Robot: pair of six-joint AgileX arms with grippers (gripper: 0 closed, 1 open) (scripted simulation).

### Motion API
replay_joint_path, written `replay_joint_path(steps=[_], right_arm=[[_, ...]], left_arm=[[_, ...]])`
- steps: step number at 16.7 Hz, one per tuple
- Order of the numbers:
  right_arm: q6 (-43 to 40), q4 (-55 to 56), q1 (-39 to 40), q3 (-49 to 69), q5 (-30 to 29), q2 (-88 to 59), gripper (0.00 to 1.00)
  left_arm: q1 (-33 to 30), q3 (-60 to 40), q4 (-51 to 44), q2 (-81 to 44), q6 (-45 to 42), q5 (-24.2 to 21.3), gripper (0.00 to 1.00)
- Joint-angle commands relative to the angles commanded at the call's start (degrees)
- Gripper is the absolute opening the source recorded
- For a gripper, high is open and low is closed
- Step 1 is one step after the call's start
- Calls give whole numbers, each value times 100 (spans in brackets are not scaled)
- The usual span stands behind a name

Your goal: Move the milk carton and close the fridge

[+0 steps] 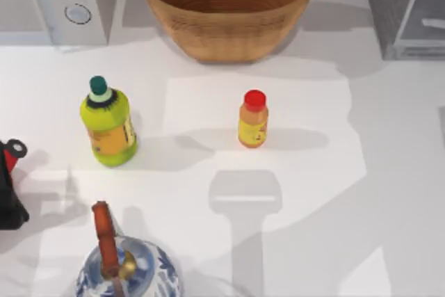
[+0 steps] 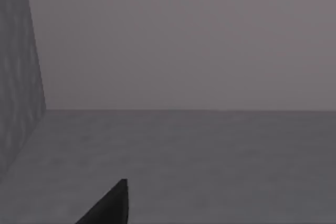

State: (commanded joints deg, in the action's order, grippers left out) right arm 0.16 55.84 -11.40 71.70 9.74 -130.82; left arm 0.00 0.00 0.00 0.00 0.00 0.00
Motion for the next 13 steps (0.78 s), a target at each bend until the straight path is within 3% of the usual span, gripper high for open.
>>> replay_joint_path(steps=[7, 13], right_arm=[[-15, -151, 87, -226, -21, 587, 100], [-99, -1018, 321, -1400, -196, 3264, 100]], left_arm=[[0, 0, 0, 0, 0, 0, 100], [0, 0, 0, 0, 0, 0, 100]])
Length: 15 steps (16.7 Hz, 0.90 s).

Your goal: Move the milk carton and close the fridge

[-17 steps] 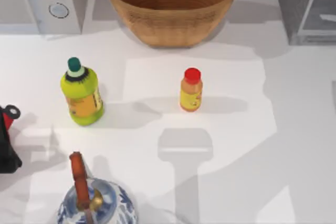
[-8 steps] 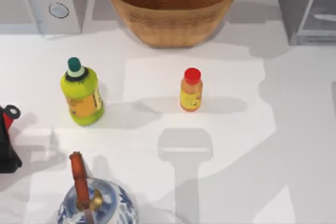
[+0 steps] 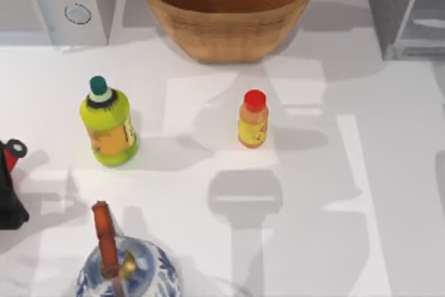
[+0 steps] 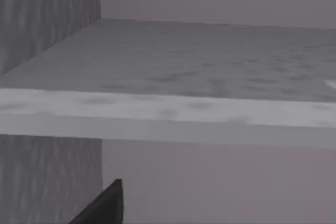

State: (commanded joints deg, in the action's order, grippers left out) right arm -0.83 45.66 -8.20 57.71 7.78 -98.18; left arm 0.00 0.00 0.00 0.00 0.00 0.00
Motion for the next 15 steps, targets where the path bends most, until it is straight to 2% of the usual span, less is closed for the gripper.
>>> replay_joint_path(steps=[10, 15], right_arm=[[4, -2807, 531, -3583, -496, 6896, 100], [58, -4081, 742, -5171, -703, 9124, 100]], left_arm=[[0, 0, 0, 0, 0, 0, 100], [0, 0, 0, 0, 0, 0, 100]])
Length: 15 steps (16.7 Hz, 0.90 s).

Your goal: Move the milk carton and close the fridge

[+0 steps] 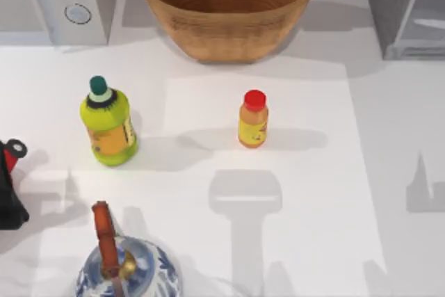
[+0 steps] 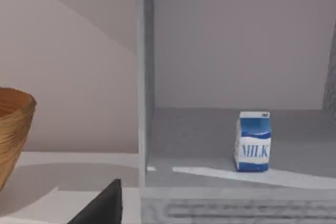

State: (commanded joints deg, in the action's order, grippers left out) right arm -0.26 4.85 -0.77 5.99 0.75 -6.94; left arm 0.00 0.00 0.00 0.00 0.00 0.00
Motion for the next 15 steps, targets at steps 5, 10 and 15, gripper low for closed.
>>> replay_joint_path(steps=[5, 10, 15], right_arm=[[26, -485, 77, -600, -75, 694, 100], [24, -483, 61, -583, -70, 678, 100], [-12, -1386, 78, 109, -59, 1466, 100]], left_arm=[[0, 0, 0, 0, 0, 0, 100], [0, 0, 0, 0, 0, 0, 100], [0, 0, 0, 0, 0, 0, 100]])
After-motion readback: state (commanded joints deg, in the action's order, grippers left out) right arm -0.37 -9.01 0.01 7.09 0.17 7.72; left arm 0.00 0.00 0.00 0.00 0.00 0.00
